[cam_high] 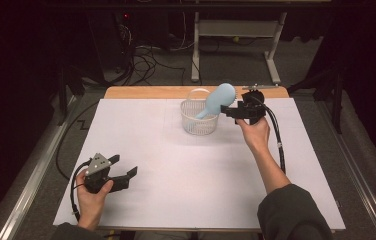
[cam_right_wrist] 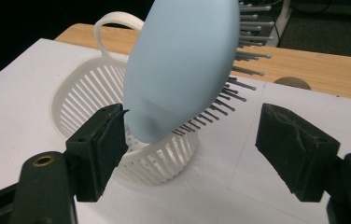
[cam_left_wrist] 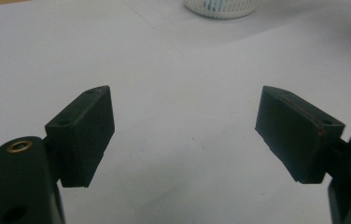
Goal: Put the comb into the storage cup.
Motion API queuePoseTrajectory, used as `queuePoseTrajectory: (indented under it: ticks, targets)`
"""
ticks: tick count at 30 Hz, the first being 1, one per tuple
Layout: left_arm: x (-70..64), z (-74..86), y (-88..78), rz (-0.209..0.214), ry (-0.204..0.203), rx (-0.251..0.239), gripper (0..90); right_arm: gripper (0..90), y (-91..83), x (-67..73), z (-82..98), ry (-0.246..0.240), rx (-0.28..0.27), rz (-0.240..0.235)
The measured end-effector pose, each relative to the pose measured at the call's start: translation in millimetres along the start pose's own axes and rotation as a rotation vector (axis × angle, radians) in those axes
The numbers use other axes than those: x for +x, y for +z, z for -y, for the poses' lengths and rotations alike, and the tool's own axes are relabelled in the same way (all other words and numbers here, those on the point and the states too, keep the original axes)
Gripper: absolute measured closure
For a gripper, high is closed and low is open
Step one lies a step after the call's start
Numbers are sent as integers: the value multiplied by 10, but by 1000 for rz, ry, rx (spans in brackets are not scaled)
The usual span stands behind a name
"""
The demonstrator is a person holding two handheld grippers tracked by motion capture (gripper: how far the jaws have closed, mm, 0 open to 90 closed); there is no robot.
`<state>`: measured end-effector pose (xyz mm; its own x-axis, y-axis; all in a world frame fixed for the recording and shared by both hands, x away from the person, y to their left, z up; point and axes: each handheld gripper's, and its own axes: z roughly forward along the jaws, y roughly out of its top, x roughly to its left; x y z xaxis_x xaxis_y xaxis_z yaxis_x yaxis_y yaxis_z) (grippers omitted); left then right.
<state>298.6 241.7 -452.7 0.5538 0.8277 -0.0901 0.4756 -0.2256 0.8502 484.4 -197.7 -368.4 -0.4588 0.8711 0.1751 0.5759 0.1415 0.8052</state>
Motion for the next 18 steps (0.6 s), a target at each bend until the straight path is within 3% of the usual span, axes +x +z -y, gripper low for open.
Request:
queuePoseTrajectory:
  ticks: [18]
  targets:
    - [12,-7,-28,6,-29,-19,185,255,-129,-62,52,-7,-41,-2]
